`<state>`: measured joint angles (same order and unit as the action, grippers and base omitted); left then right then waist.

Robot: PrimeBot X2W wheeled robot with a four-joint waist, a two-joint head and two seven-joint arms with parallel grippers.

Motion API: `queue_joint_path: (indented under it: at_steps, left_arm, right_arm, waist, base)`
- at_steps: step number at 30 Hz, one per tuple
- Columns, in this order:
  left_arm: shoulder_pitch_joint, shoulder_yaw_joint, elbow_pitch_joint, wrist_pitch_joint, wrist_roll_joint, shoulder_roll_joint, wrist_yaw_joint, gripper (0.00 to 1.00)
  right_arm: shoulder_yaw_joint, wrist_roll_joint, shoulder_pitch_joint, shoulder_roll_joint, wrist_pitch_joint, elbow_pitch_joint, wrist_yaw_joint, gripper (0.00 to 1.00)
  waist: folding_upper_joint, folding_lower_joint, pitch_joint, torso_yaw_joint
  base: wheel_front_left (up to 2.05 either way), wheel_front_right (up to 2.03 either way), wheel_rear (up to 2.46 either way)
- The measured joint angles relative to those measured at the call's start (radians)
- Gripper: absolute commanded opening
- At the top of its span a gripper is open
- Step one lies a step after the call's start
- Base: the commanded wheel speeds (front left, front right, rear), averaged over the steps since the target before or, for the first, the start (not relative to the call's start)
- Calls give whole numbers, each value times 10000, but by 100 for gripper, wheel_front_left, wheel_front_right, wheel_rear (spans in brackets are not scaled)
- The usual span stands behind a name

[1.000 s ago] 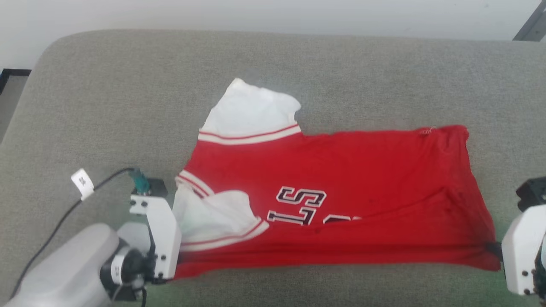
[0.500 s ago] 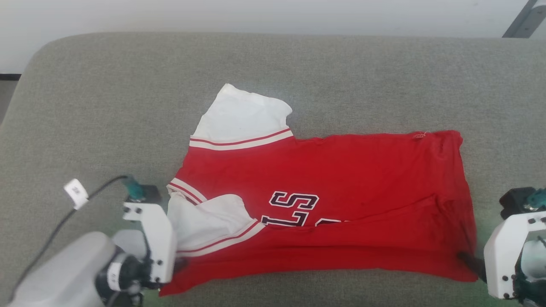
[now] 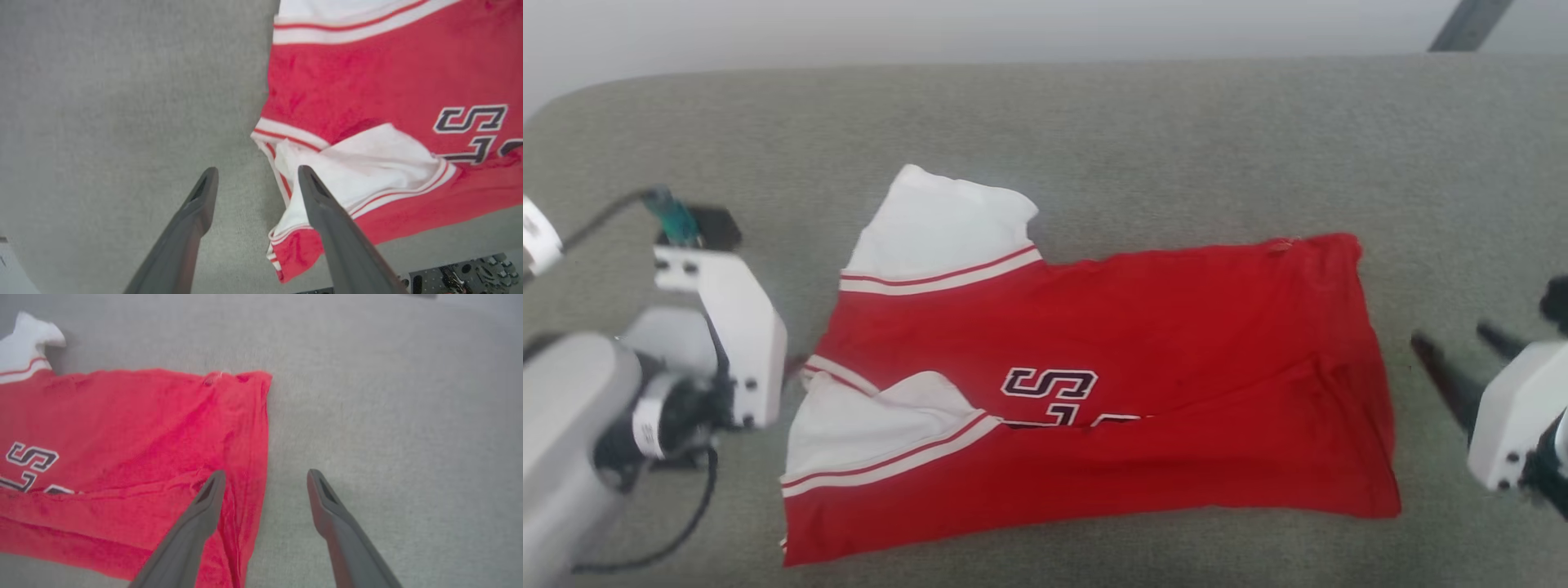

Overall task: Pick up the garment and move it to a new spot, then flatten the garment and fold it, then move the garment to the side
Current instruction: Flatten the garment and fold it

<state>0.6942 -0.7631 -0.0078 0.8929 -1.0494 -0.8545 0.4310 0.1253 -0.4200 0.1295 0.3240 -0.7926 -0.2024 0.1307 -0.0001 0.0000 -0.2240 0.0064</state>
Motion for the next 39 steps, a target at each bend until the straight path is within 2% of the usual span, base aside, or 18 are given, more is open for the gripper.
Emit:
queue_joint_path:
  at_steps: [2,4,12,16,20,25,36,38,39]
  left_arm:
    - [364,96,50,-73,104,21,-86,100]
    - [763,155,334,-274,249,115,-364,100]
    - [2214,368,2502,-1239,727,867,-1358,100]
    - [2895,380,3576,-1624,892,1154,-1870,100]
    - [3367,337,4656,-1601,949,1392,-2291,100]
    - [3910,174,5833,-1037,951,1555,-2560,100]
    - [4768,84,7710,-408,934,1931,-2656,100]
    - [4854,140,7992,-301,727,2033,-2694,0]
    - [4899,134,8086,-242,721,2056,-2786,0]
  right_arm:
    - [21,176,271,-115,767,-190,0,100]
    - [19,320,564,-284,1572,-286,0,100]
    - [-284,1218,1436,-1012,5083,-115,0,100]
    - [-474,1653,1682,-1423,6280,201,0,100]
    - [-757,1766,1833,-1697,6719,616,0,100]
    - [-1122,1672,1991,-1806,6819,1037,0,100]
    - [-1737,1292,2418,-1722,6581,1390,0,100]
    - [-1891,1129,2486,-1620,6370,1402,0,100]
    - [-2010,1053,2530,-1544,6241,1425,0,100]
  waist:
    - [0,0,-71,-160]
    - [0,0,-158,-343]
    - [0,0,-594,-1304]
    - [0,0,-889,-1819]
    - [0,0,-1244,-2245]
    - [0,0,-1673,-2620]
    - [1,0,-2322,-3082]
    - [2,0,-2376,-3116]
    - [2,0,-2393,-3116]
  base:
    - [0,0,0]
    - [0,0,0]
    - [0,0,0]
    - [0,0,0]
    - [0,0,0]
    - [0,0,0]
    - [0,0,0]
    - [0,0,0]
    - [0,0,0]
